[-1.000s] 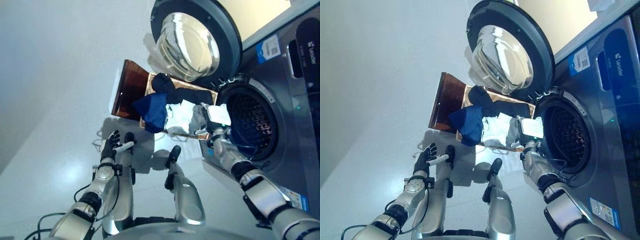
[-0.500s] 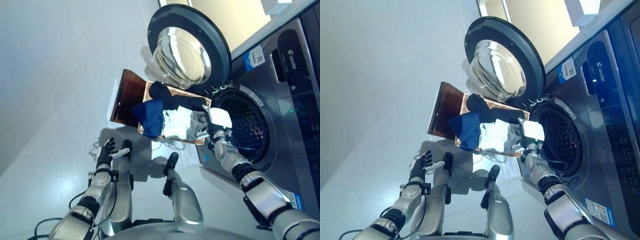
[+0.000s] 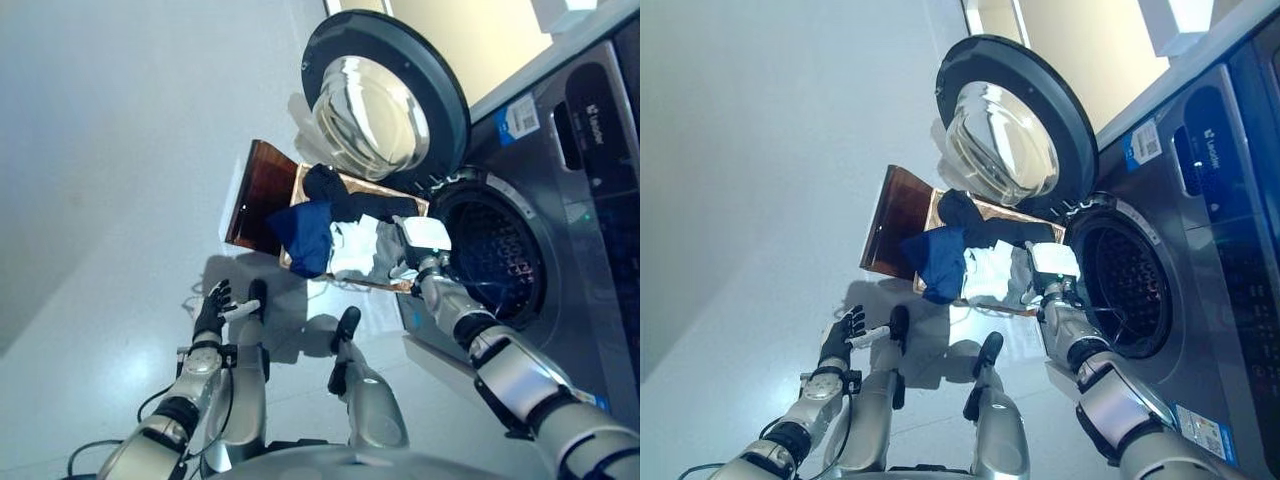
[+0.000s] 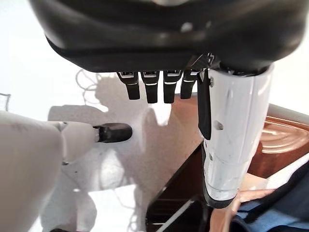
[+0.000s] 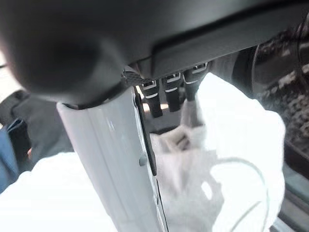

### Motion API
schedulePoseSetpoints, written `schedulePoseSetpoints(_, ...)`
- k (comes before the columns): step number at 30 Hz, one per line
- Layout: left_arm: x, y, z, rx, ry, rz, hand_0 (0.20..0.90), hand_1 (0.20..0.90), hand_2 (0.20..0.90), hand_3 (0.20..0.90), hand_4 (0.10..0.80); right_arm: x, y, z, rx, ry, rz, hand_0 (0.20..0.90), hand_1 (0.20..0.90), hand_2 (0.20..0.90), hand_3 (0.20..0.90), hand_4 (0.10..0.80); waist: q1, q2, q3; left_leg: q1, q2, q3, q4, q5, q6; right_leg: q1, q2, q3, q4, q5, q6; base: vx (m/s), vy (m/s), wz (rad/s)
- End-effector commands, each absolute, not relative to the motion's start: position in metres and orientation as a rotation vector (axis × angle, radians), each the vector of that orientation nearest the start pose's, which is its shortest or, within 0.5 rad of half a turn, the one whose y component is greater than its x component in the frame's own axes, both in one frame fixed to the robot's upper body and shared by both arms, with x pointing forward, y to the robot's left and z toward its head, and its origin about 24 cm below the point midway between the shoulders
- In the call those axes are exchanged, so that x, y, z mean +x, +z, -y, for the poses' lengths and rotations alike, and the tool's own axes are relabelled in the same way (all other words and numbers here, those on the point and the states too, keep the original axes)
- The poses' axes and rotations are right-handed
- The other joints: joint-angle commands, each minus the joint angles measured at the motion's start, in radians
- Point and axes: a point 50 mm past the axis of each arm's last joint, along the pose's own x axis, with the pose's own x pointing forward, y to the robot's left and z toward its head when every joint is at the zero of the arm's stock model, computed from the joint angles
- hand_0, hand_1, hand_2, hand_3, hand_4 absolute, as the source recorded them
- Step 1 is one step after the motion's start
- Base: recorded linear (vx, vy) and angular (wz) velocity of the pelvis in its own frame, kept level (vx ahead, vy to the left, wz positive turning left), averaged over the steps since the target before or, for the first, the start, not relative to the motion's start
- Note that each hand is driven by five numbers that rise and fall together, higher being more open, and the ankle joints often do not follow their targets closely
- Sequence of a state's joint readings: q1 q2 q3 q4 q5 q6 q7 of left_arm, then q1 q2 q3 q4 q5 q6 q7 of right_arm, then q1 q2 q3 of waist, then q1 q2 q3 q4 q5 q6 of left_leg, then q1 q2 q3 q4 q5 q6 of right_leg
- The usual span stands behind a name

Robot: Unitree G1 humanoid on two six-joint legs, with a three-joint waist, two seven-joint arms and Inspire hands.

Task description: Pick up the clothes and place them into the washing machine

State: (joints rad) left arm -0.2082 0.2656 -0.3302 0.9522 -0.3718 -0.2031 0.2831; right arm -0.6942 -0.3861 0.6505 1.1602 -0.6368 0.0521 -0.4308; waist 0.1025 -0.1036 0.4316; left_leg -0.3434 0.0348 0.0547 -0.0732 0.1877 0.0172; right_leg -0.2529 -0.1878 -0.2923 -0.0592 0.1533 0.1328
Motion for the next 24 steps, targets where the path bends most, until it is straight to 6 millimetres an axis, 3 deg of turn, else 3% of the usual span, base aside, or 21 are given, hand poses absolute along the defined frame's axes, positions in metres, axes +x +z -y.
schedulePoseSetpoints(1,0.228,-0.09,-0.193,0.12,0.208,-0.536,0.9,0.9,0.9,0.9,0.8,0.365,0.048,0.226,-1.7,-0.055,-0.108,0.9,0.9,0.9,0.9,0.8,0.02,0.026,0.024,-0.023,0.002,-0.037,-0.014,-0.018,-0.07,-0.037,-0.07,0.02,0.053,0.08,0.043,-0.031,0.004,0.02)
schedulePoseSetpoints(6,0.234,-0.084,-0.19,0.092,0.191,-0.5,0.9,0.9,0.9,0.9,0.8,0.37,0.051,0.224,-1.783,-0.011,-0.129,0.9,0.9,0.9,0.9,0.8,0.03,0.036,0.044,-0.054,-0.006,-0.048,-0.014,-0.007,-0.071,-0.057,-0.072,0.015,0.049,0.09,0.045,-0.029,-0.001,0.05)
schedulePoseSetpoints(24,0.252,-0.058,-0.178,-0.009,0.16,-0.364,0.9,0.9,0.9,0.9,0.8,0.386,0.08,0.229,-1.805,-0.079,-0.166,0.9,0.9,0.9,0.9,0.8,0.059,0.085,0.088,-0.175,-0.022,-0.068,-0.014,0.023,-0.075,-0.157,-0.07,0.018,0.029,0.119,0.043,-0.01,0.001,0.03)
